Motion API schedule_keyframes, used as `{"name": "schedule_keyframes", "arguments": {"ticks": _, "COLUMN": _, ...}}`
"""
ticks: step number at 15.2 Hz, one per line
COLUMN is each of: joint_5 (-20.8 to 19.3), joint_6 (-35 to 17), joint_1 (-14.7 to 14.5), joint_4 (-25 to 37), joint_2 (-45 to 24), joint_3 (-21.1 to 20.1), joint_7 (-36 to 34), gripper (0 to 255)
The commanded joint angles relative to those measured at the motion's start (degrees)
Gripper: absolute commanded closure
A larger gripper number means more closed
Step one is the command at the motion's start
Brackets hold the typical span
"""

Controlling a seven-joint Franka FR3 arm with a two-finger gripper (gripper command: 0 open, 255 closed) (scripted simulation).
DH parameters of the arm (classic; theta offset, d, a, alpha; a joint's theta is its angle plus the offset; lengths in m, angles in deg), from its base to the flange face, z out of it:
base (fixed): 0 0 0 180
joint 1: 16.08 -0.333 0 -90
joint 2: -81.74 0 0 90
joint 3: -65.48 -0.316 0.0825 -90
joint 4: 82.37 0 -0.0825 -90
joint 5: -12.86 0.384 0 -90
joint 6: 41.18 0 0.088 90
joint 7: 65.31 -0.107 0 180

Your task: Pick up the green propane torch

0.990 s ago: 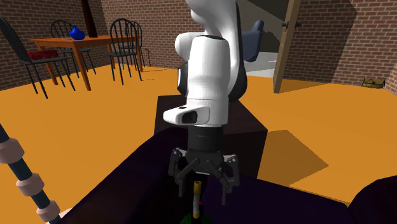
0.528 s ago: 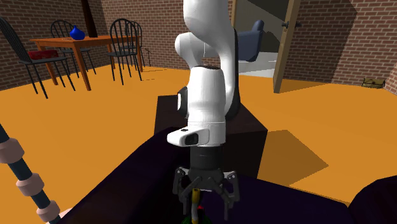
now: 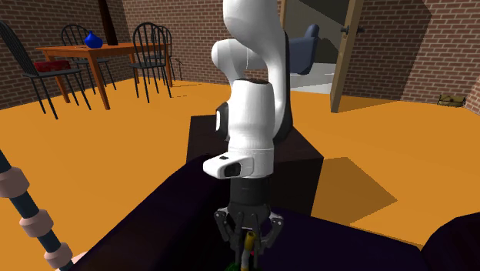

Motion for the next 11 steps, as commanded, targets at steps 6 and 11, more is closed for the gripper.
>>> {"name": "schedule_keyframes", "arguments": {"ticks": 6, "joint_5": -1.3, "joint_6": 7.5, "joint_1": 1.8, "joint_4": -0.2, "joint_2": 0.7, "joint_3": -0.9, "joint_7": 0.0, "gripper": 255}}
{"name": "schedule_keyframes", "arguments": {"ticks": 11, "joint_5": -1.6, "joint_6": 10.9, "joint_1": 3.2, "joint_4": -1.4, "joint_2": 5.3, "joint_3": -2.3, "joint_7": 0.4, "gripper": 255}}
